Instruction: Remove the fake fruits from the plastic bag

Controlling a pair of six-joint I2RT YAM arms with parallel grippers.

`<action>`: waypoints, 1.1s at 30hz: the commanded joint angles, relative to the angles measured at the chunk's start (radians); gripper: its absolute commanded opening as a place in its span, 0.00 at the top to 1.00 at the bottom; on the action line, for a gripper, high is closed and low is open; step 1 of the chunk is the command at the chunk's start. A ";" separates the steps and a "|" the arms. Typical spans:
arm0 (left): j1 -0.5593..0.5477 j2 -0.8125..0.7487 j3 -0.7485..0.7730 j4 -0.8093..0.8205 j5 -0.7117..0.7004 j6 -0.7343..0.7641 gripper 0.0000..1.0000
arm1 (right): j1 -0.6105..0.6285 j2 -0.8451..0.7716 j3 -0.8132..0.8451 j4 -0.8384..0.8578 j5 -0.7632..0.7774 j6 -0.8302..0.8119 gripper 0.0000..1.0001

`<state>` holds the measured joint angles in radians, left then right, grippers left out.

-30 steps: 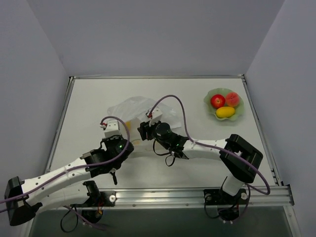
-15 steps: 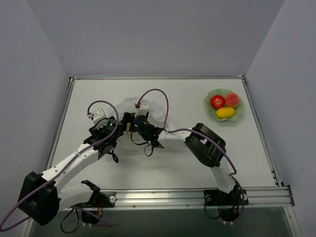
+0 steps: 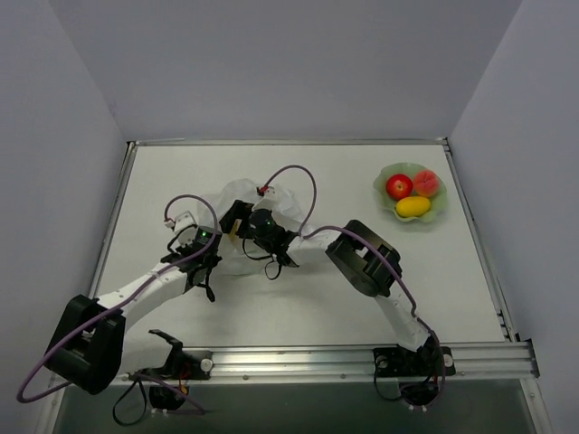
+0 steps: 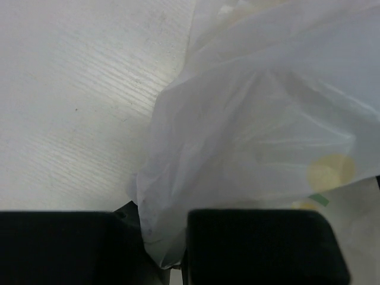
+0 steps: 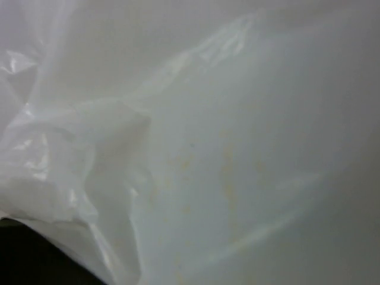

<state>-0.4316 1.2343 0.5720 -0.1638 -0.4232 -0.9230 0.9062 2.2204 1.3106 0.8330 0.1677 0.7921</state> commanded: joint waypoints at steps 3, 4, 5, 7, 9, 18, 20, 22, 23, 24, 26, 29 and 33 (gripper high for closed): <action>0.005 -0.120 -0.023 -0.022 -0.048 -0.014 0.98 | -0.023 0.030 0.009 0.138 -0.020 0.116 0.17; 0.005 -0.131 -0.029 -0.034 -0.052 -0.016 0.98 | -0.024 0.035 0.013 0.141 -0.017 0.125 0.10; 0.005 -0.148 -0.034 -0.039 -0.055 -0.017 0.98 | -0.024 0.036 0.021 0.140 0.001 0.146 0.09; 0.007 -0.153 -0.046 -0.040 -0.052 -0.020 0.98 | -0.024 0.045 0.030 0.141 0.024 0.170 0.07; 0.005 -0.145 -0.049 -0.037 -0.040 -0.023 0.98 | -0.024 0.074 0.064 0.135 0.032 0.206 0.09; 0.005 -0.199 -0.070 -0.032 -0.022 0.001 0.98 | -0.036 0.128 0.070 0.248 0.032 0.288 0.42; 0.005 -0.209 -0.078 -0.033 -0.019 0.004 0.97 | -0.038 0.128 0.067 0.255 0.046 0.256 0.57; 0.007 -0.217 -0.083 -0.026 -0.012 0.006 0.98 | -0.041 0.130 0.069 0.265 0.044 0.236 0.76; 0.007 -0.225 -0.089 -0.026 -0.012 0.004 0.98 | -0.040 0.128 0.058 0.287 0.046 0.233 0.80; 0.005 -0.229 -0.089 -0.029 -0.012 0.004 0.98 | -0.039 0.127 0.049 0.297 0.046 0.228 0.85; 0.005 -0.243 -0.089 -0.033 -0.014 0.007 0.98 | -0.038 0.110 0.017 0.328 0.050 0.210 0.95; 0.005 -0.268 -0.089 -0.037 -0.011 0.013 0.98 | -0.023 0.053 -0.036 0.328 0.087 0.141 0.97; 0.001 -0.297 -0.067 -0.040 0.001 0.018 0.98 | 0.011 -0.048 -0.094 0.284 0.143 -0.008 0.98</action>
<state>-0.4316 0.9707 0.4721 -0.1768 -0.4076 -0.9192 0.9009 2.2932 1.2507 1.1172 0.2035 0.9260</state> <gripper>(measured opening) 0.029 0.470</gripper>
